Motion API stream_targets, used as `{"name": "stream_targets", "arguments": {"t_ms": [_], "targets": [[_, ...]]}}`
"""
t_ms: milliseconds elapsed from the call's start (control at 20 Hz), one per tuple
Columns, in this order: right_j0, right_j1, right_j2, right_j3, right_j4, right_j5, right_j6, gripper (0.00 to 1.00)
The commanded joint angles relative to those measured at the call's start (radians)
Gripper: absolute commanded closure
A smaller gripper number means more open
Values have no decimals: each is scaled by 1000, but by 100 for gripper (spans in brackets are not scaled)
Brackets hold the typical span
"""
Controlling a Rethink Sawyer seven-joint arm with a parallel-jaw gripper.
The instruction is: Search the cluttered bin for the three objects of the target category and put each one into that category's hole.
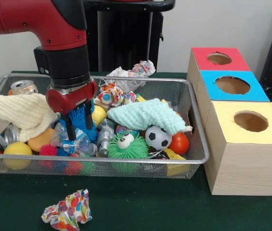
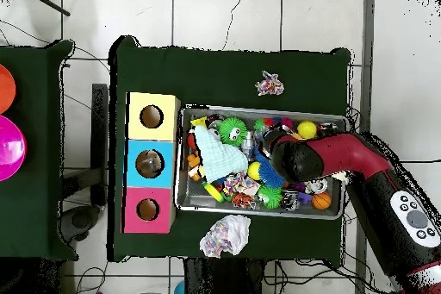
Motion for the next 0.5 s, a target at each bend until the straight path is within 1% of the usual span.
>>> {"name": "stream_targets", "arguments": {"t_ms": [50, 500], "targets": [[-1, 45, -11, 19, -81, -35, -212, 0], [-3, 61, -11, 12, -105, -49, -205, 0]]}}
